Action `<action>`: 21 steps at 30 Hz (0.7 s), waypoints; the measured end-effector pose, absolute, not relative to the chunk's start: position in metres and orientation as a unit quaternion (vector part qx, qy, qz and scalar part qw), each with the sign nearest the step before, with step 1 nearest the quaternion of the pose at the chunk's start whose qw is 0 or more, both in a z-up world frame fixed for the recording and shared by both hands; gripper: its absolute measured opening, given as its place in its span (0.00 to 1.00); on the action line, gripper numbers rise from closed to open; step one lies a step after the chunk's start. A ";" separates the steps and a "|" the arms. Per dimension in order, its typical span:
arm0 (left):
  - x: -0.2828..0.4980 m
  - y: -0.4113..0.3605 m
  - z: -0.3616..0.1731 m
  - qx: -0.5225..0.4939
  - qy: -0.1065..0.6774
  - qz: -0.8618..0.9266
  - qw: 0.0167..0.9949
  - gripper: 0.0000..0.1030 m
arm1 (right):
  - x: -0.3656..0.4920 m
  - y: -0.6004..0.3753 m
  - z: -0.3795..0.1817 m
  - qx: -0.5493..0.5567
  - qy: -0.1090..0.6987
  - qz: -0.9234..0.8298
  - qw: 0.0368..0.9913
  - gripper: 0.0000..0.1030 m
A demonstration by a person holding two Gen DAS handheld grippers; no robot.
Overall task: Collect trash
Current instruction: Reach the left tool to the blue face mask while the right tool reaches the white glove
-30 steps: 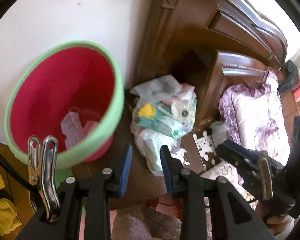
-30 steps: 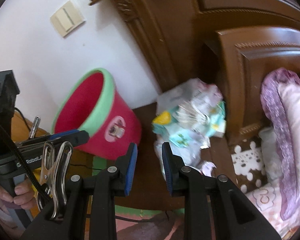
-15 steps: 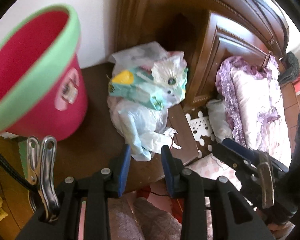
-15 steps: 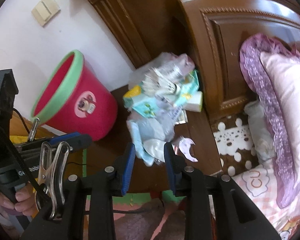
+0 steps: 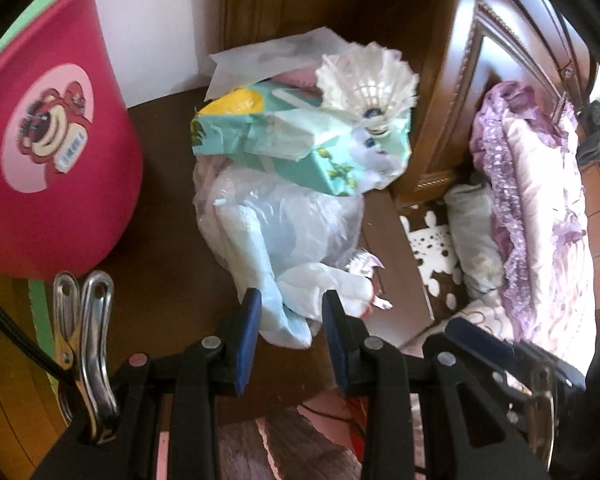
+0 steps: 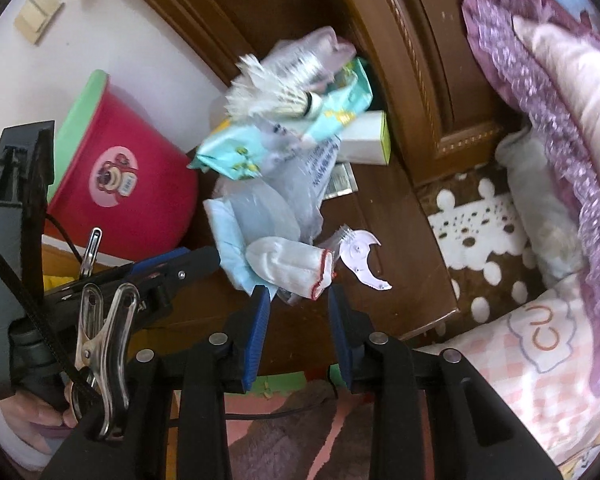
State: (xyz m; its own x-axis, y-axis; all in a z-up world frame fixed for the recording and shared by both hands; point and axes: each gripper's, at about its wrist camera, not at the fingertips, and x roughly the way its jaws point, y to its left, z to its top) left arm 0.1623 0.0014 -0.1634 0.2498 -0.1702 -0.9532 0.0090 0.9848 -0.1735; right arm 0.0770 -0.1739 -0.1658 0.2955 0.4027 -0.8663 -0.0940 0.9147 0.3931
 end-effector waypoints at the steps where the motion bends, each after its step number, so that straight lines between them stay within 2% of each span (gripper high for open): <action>1: 0.165 0.003 -0.168 -0.068 0.611 -0.053 0.787 0.31 | 0.078 -0.173 -0.171 0.137 0.575 0.156 0.792 0.31; 21: 0.189 0.012 -0.232 -0.071 0.628 -0.028 0.774 0.31 | 0.105 -0.156 -0.246 0.154 0.605 0.156 0.765 0.31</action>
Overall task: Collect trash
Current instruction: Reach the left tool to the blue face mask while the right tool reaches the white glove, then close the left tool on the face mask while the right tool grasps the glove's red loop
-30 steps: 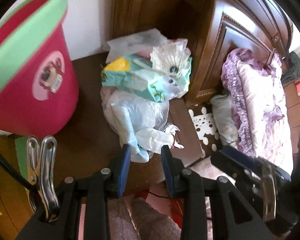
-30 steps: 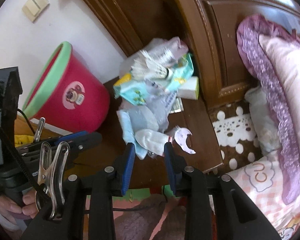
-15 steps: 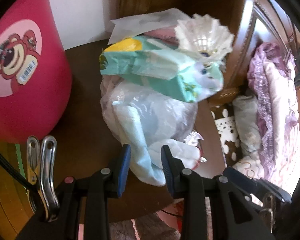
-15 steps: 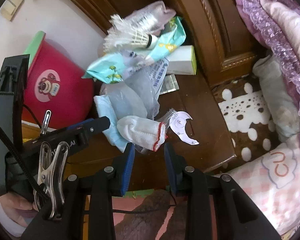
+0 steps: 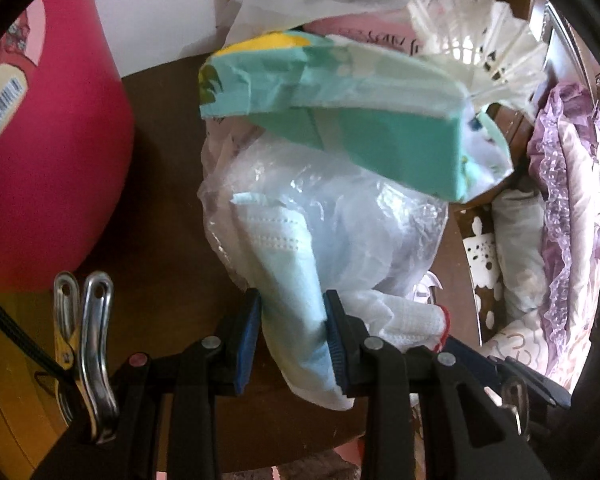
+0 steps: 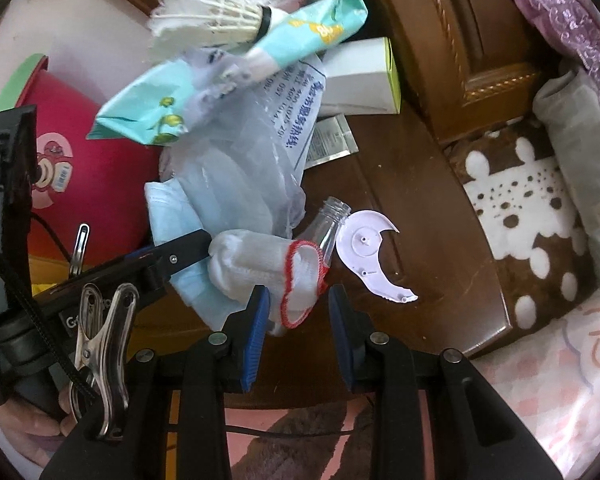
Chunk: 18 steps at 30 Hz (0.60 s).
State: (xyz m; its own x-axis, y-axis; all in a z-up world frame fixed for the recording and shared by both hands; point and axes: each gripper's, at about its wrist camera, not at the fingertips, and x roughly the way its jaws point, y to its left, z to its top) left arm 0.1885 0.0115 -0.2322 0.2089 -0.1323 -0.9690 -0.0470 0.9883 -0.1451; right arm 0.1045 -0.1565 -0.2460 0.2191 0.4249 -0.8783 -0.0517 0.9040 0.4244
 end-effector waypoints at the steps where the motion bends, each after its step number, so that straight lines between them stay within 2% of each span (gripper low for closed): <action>1: 0.189 0.012 -0.234 -0.073 0.630 -0.028 0.773 0.31 | 0.106 -0.157 -0.248 0.155 0.606 0.156 0.764 0.31; 5: 0.191 0.011 -0.239 -0.075 0.633 -0.027 0.770 0.30 | 0.108 -0.157 -0.252 0.164 0.608 0.163 0.759 0.31; 8: 0.193 0.011 -0.240 -0.077 0.635 -0.030 0.768 0.24 | 0.111 -0.157 -0.255 0.166 0.609 0.168 0.758 0.31; 13: 0.194 0.012 -0.237 -0.081 0.634 -0.031 0.769 0.21 | 0.122 -0.154 -0.262 0.165 0.610 0.178 0.754 0.30; 17: 0.192 0.013 -0.232 -0.088 0.632 -0.032 0.769 0.19 | 0.123 -0.153 -0.259 0.174 0.607 0.190 0.752 0.12; 18: 0.191 0.014 -0.230 -0.088 0.631 -0.032 0.770 0.19 | 0.124 -0.153 -0.258 0.175 0.604 0.194 0.753 0.12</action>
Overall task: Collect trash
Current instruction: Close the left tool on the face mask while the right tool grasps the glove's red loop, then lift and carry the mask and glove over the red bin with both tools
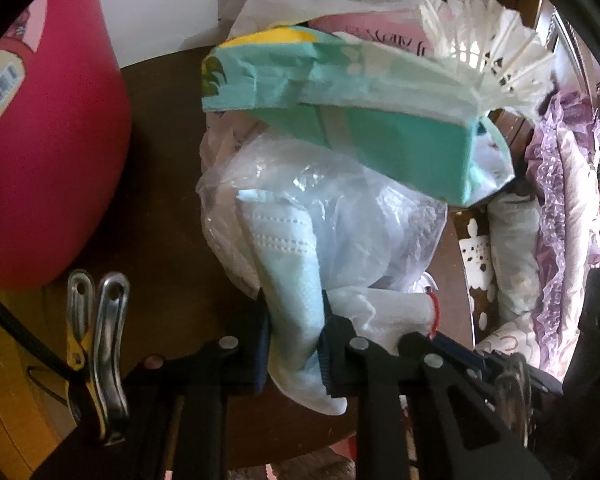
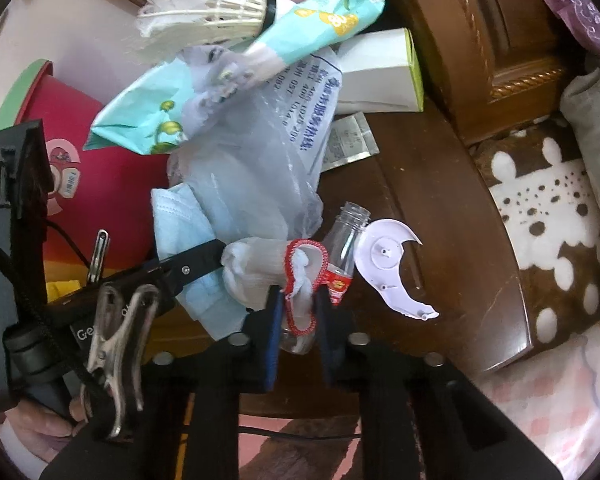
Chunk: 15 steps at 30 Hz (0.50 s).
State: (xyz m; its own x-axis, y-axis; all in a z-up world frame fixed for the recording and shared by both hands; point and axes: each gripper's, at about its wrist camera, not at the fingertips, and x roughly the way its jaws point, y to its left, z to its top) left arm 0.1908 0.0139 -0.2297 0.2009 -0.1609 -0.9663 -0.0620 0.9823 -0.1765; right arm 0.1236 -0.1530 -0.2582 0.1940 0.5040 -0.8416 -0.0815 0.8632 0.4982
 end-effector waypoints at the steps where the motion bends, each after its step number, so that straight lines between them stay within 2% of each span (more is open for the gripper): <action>1: 0.190 0.015 -0.227 -0.088 0.631 -0.032 0.770 0.19 | 0.124 -0.154 -0.255 0.175 0.603 0.196 0.753 0.10; 15: 0.175 0.026 -0.177 -0.098 0.605 -0.040 0.789 0.19 | 0.120 -0.156 -0.213 0.181 0.566 0.224 0.772 0.08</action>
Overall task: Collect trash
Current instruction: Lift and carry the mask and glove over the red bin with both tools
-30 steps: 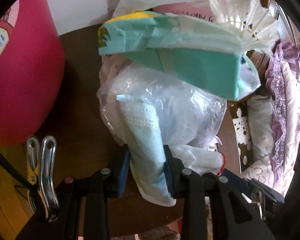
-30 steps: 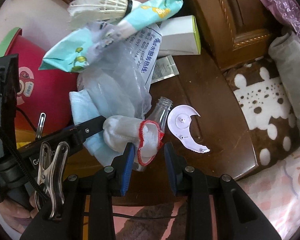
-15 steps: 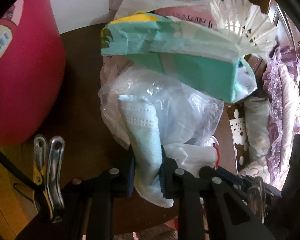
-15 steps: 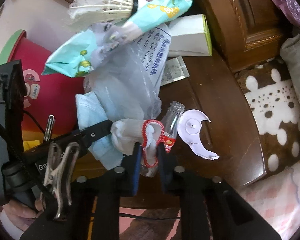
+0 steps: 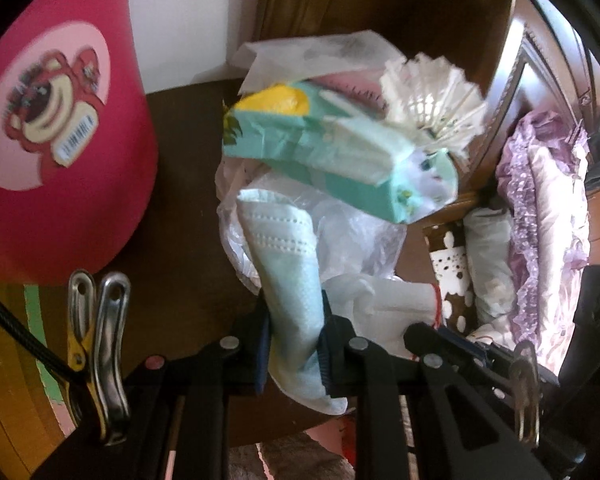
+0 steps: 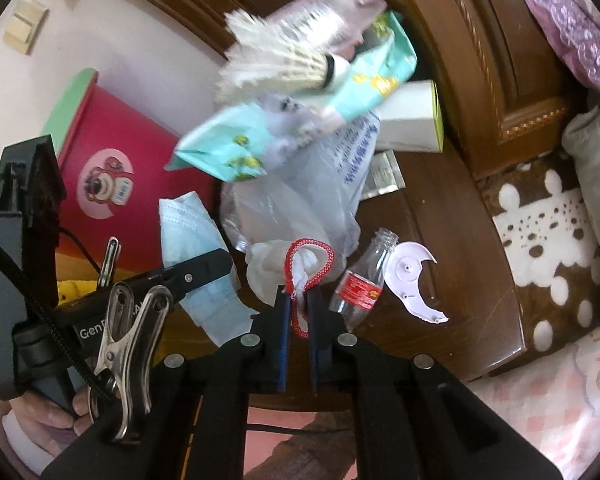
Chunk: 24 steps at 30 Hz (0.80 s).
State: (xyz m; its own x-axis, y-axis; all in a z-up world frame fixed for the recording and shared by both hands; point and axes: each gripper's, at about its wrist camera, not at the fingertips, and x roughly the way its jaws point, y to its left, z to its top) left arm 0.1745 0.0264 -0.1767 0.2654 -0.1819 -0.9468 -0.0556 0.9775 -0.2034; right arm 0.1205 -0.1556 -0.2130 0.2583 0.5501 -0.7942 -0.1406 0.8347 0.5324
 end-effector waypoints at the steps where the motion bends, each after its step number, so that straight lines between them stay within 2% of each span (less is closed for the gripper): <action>1: 0.173 0.028 -0.170 -0.098 0.602 -0.042 0.791 0.19 | 0.119 -0.157 -0.207 0.179 0.562 0.225 0.776 0.08; 24: 0.122 0.049 -0.038 -0.102 0.534 -0.036 0.839 0.19 | 0.079 -0.153 -0.067 0.127 0.474 0.274 0.827 0.08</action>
